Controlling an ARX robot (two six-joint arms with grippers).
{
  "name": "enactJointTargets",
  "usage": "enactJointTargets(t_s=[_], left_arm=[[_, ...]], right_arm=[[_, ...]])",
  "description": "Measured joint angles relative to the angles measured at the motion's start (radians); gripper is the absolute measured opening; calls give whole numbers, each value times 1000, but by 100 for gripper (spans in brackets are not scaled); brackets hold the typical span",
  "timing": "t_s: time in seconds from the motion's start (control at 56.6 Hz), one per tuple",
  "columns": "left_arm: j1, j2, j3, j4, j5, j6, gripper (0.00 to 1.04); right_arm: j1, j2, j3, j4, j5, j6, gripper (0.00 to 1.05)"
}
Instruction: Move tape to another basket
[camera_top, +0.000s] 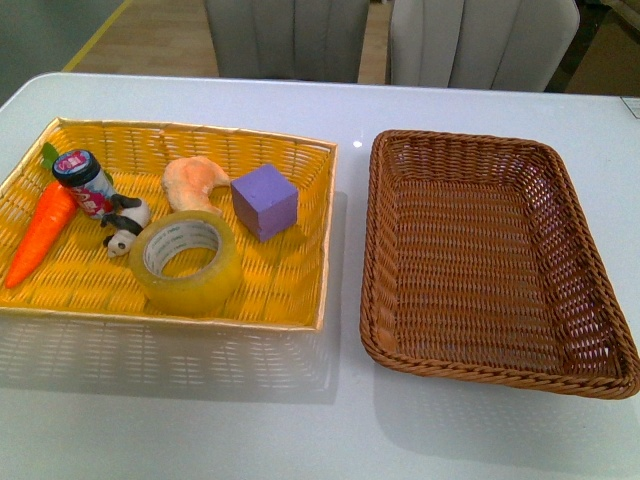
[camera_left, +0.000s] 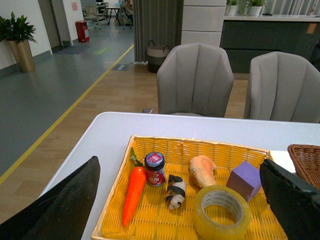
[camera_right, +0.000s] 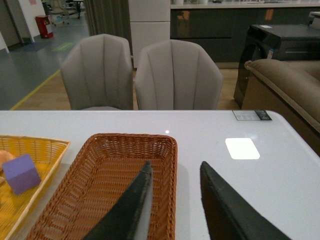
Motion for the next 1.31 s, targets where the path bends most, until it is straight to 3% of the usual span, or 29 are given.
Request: enactJointTargets(t_s=[0.318, 0.494, 0.565, 0.653, 0.742, 0.883, 1.307], left_arm=[[0, 0, 0, 0, 0, 0, 96], [0, 2, 1, -2, 3, 0, 96], [23, 166, 130, -309, 105, -49, 96], [34, 422, 270, -630, 126, -76, 96], [45, 512, 289, -696, 133, -86, 96], [40, 626, 330, -588, 106, -85, 96], [-62, 1440, 539, 157, -27, -18, 96]], right_arm=[[0, 0, 0, 0, 0, 0, 97], [0, 0, 0, 0, 0, 0, 96], [0, 0, 0, 0, 0, 0, 96], [0, -1, 0, 0, 0, 0, 96], [0, -1, 0, 0, 0, 0, 96], [0, -1, 0, 0, 0, 0, 96], [0, -1, 0, 0, 0, 0, 96]])
